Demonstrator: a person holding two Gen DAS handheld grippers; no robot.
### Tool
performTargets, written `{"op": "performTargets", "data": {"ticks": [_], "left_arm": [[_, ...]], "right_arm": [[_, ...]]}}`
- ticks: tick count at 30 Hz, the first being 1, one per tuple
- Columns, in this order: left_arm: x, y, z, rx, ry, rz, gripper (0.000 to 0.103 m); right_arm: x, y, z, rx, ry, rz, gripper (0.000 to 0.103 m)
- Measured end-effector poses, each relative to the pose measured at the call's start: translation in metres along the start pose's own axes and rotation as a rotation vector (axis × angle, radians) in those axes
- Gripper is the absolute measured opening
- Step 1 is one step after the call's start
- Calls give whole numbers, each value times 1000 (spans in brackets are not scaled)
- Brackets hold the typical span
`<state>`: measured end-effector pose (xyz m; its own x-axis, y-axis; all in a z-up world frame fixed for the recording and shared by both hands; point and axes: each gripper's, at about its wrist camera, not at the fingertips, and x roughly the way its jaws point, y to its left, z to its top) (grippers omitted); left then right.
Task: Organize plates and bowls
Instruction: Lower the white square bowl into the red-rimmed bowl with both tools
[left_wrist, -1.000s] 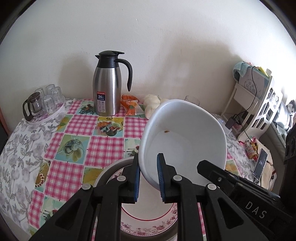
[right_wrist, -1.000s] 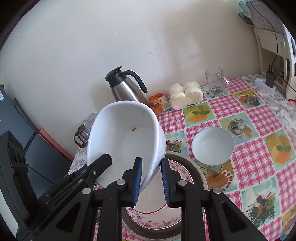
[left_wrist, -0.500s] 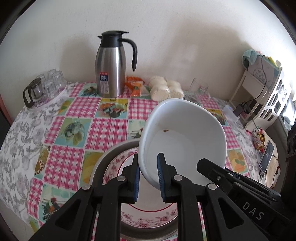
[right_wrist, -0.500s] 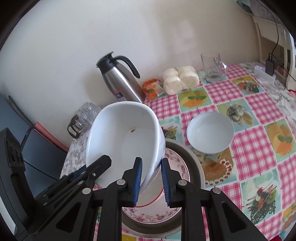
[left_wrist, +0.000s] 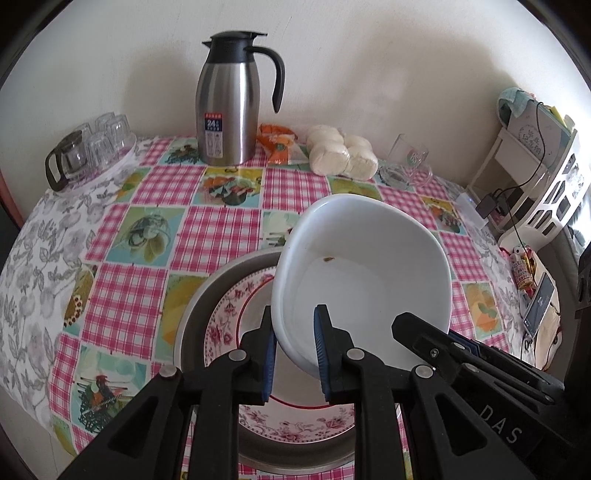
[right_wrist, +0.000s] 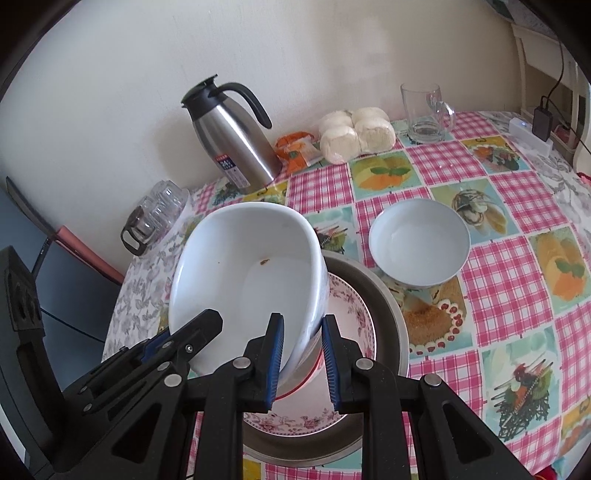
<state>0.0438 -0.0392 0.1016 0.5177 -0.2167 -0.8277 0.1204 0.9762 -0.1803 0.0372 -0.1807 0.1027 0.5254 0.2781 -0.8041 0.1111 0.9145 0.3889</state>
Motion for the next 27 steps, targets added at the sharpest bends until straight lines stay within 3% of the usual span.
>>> {"op": "performTargets", "data": {"ticks": [27], "left_arm": [[6, 10, -8, -15, 59, 32, 23]], "right_arm": [[14, 8, -8, -32, 70, 0, 25]]}}
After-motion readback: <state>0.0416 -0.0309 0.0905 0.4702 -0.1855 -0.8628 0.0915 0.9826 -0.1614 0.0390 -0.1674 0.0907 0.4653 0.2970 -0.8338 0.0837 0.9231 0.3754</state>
